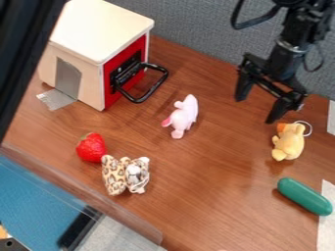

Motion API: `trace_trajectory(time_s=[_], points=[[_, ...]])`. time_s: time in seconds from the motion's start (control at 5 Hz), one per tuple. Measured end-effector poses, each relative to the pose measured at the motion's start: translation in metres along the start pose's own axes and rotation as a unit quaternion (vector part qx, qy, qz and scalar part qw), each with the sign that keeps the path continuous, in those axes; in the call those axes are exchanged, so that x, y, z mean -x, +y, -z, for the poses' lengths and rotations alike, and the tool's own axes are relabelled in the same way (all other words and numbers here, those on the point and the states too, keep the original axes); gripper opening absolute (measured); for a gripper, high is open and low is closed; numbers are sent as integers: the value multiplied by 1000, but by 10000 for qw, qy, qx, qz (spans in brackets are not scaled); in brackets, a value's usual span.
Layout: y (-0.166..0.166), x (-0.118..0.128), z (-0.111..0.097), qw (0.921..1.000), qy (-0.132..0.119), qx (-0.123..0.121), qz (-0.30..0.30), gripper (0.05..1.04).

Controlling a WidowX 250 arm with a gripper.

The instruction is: Pick up yellow toy and put it on top of the wooden drawer

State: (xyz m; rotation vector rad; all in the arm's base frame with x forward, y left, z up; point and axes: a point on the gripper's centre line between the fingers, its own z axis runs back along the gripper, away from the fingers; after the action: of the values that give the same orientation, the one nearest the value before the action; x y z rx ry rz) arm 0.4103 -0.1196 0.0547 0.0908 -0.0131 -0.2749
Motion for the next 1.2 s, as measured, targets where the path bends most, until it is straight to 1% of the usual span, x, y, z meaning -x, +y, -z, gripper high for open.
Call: trace_trajectory(time_s=[0.2,0.4,0.6,0.8,1.0,1.2], points=[[-27,-12,0,9998,-65,52,192,1000],[-41,-19,3,9996,-69,164,211,1000],[-46,-26,23,9996,94,221,115,1000],[-46,-27,40,9993,346,83,142,1000],[-48,-21,59,9977,648,48,210,950],[-47,-22,60,9979,605,9,214,676]])
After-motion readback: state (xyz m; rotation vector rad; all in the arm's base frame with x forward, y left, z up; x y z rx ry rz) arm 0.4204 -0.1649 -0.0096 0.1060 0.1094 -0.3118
